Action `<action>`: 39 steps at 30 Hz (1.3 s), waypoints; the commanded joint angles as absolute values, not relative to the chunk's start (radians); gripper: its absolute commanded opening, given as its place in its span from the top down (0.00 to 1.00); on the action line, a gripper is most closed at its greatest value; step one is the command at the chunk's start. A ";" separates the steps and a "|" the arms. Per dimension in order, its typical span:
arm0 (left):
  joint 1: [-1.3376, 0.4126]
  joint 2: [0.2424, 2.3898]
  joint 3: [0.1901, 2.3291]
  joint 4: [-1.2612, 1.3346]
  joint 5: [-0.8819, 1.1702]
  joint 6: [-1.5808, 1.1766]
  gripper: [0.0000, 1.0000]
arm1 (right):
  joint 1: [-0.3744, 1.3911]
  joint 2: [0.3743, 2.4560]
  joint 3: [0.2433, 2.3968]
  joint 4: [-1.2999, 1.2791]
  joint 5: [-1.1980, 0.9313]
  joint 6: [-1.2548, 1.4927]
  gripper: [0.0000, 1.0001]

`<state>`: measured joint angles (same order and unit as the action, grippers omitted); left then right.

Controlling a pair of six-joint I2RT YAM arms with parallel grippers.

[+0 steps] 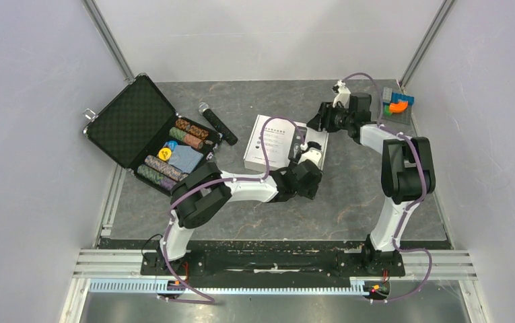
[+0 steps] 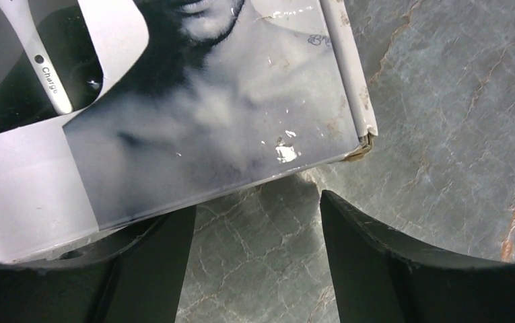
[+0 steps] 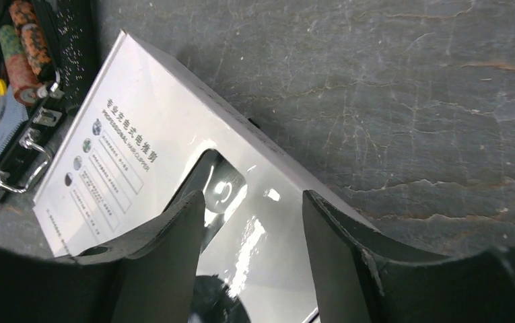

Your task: Sort the hair-cutting tools

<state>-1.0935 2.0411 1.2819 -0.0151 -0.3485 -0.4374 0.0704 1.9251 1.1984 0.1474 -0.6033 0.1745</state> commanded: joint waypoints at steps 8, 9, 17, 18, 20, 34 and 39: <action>-1.011 1.922 1.439 -0.157 -0.212 -0.459 0.10 | -0.033 1.632 1.133 0.155 -0.583 0.262 0.38; -0.989 1.883 1.431 -0.162 -0.204 -0.471 0.09 | -0.041 1.591 1.103 0.156 -0.583 0.264 0.38; -0.665 1.539 1.347 -0.340 -0.153 -0.500 0.00 | -0.105 1.257 0.881 0.145 -0.494 0.302 0.26; -0.620 1.491 1.327 -0.363 -0.150 -0.496 0.00 | -0.114 1.211 0.859 0.137 -0.470 0.303 0.24; -0.531 1.381 1.287 -0.403 -0.153 -0.482 0.00 | -0.128 1.118 0.821 0.106 -0.405 0.291 0.18; -0.411 0.567 0.882 -0.359 -0.536 -0.190 0.00 | 0.029 0.497 0.628 -0.103 0.450 0.081 0.02; -0.411 0.355 0.703 -0.275 -0.562 -0.200 0.00 | 0.115 0.275 0.448 -0.015 0.703 -0.023 0.02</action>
